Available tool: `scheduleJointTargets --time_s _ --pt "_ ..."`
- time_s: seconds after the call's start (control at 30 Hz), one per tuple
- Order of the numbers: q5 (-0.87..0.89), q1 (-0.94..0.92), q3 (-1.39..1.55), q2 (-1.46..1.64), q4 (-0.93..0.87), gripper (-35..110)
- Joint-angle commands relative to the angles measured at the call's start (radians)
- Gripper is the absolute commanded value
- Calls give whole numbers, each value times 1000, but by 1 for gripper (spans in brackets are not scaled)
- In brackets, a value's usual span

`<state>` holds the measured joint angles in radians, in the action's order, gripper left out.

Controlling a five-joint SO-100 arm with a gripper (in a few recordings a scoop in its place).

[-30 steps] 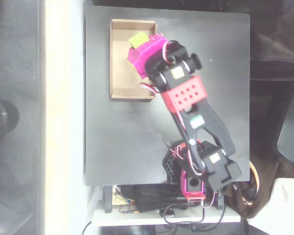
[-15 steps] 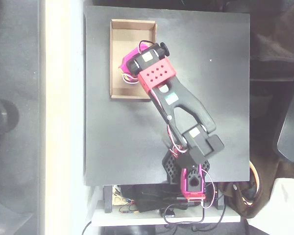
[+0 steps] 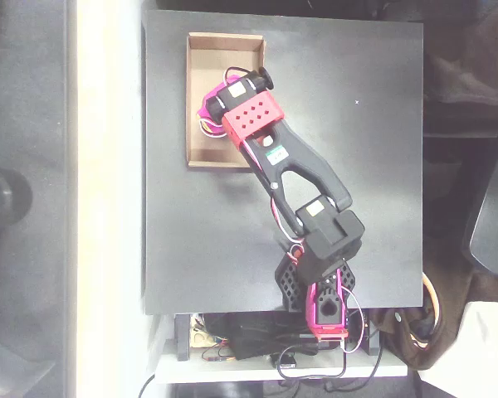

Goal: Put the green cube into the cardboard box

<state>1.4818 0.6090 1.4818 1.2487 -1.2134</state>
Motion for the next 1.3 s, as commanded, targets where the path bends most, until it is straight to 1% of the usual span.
scheduleJointTargets --time_s 0.0,0.37,0.57,0.67,1.0,1.27 --pt "11 12 -44 8 -6 10" --pt "11 12 -41 6 -8 12" --pt "11 12 -34 6 -8 26" --pt "11 12 -32 6 -8 30" --pt "12 12 -44 34 -8 31" --pt "12 -2 -44 239 -8 31"
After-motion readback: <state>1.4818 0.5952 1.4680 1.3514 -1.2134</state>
